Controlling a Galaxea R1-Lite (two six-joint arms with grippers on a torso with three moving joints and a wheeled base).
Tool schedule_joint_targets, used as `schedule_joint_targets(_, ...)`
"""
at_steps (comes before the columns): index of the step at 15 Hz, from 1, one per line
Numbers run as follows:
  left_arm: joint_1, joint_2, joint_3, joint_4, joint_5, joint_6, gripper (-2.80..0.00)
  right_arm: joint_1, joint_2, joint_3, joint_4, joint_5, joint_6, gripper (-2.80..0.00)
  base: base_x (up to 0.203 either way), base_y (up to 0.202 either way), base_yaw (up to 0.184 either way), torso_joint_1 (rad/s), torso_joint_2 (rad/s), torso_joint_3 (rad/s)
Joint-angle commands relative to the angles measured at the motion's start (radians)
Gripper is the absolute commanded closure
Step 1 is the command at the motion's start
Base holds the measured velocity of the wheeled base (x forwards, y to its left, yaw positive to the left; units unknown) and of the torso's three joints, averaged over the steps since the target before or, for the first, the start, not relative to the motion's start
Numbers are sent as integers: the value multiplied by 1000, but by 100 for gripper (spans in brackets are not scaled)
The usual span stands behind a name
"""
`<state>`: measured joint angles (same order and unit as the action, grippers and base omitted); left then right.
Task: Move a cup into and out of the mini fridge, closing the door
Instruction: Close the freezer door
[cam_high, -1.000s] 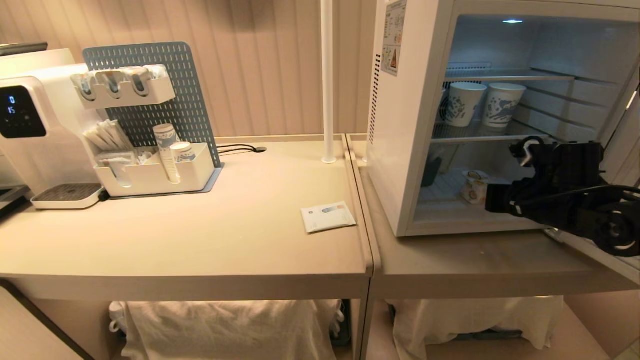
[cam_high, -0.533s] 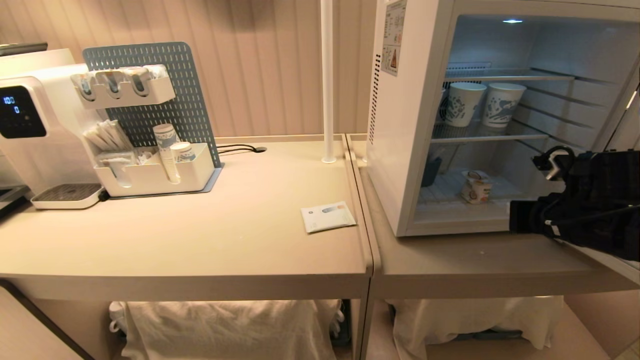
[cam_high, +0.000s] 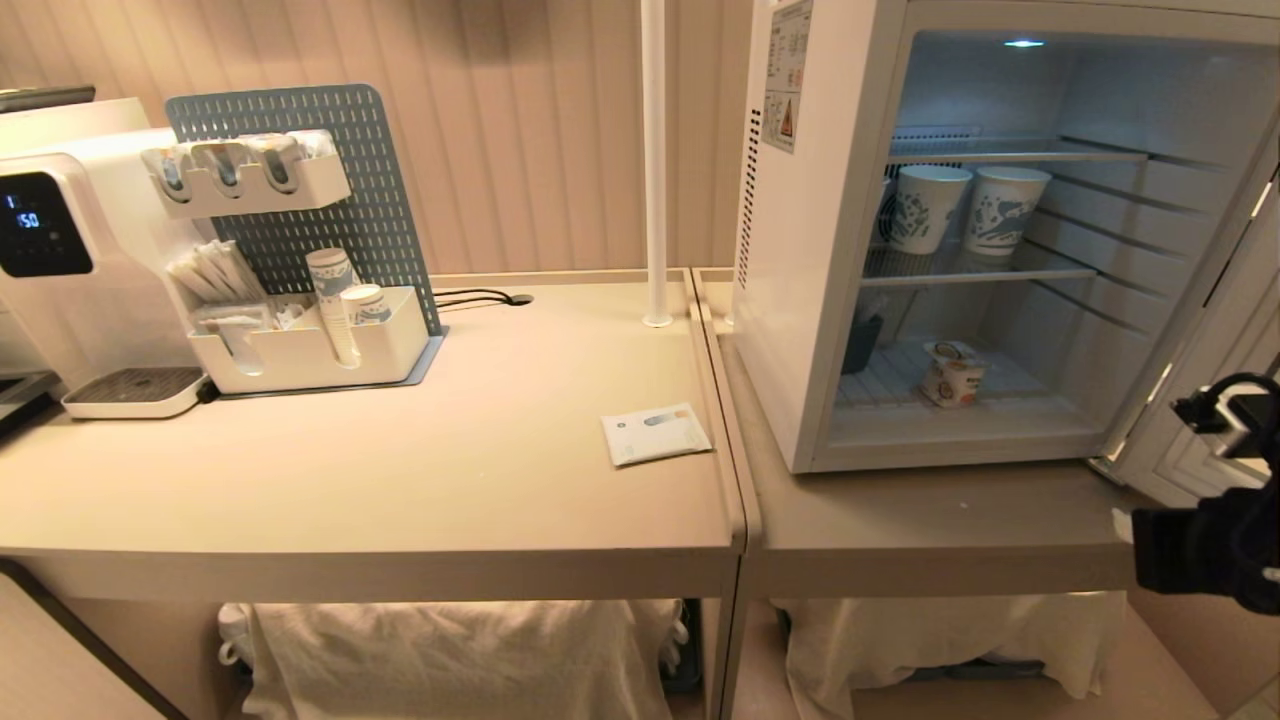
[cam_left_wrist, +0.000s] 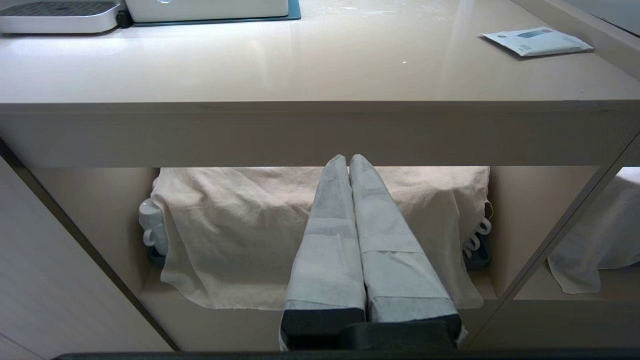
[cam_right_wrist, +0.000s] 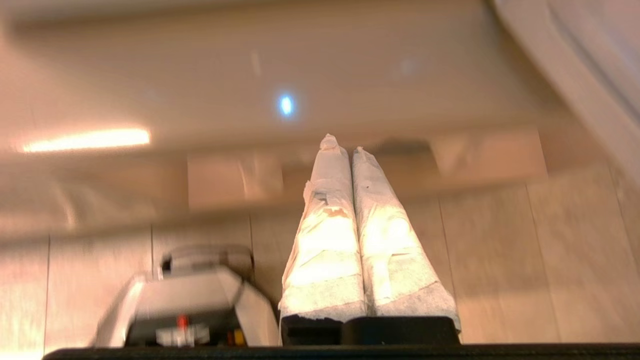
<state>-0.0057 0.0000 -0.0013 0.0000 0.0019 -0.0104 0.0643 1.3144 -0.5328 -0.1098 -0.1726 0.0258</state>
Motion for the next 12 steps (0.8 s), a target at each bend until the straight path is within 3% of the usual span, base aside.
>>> schedule_joint_targets(1, 1, 0, 0, 0, 1, 0, 0, 0, -163, 16, 144, -1, 0, 0, 0, 0, 0, 0, 0, 0)
schedule_joint_targets(7, 0, 0, 0, 0, 1, 0, 0, 1, -574, 64, 549, 19, -19, 0, 0, 0, 0, 0, 0, 0)
schedule_joint_targets(12, 0, 0, 0, 0, 1, 0, 0, 9, -885, 196, 588, 8, -74, 0, 0, 0, 0, 0, 0, 0)
